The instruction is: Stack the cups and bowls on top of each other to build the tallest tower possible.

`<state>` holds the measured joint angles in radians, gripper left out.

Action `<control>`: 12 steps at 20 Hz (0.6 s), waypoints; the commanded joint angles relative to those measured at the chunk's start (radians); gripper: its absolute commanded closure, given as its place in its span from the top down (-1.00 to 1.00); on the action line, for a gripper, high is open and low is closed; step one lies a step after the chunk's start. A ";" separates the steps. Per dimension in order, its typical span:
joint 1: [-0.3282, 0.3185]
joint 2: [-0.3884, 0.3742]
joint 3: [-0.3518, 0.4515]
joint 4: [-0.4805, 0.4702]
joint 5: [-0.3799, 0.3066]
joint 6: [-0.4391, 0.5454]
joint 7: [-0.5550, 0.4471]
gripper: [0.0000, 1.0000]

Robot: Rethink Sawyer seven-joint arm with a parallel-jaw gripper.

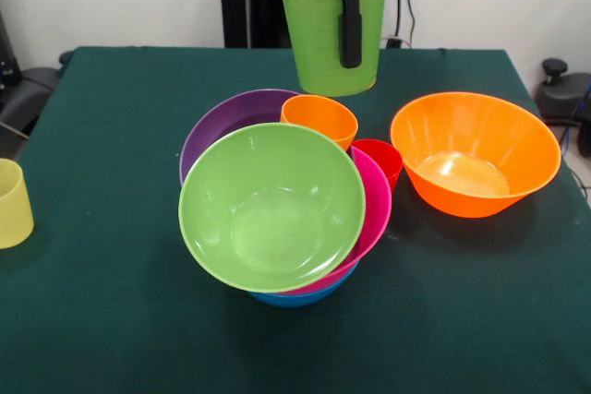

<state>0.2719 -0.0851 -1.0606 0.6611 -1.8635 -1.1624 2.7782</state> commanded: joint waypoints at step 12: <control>0.024 0.117 0.048 0.118 0.064 0.053 0.149 -1.00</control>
<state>0.2785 -0.0298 -1.0989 0.6929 -1.8604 -1.1623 2.7782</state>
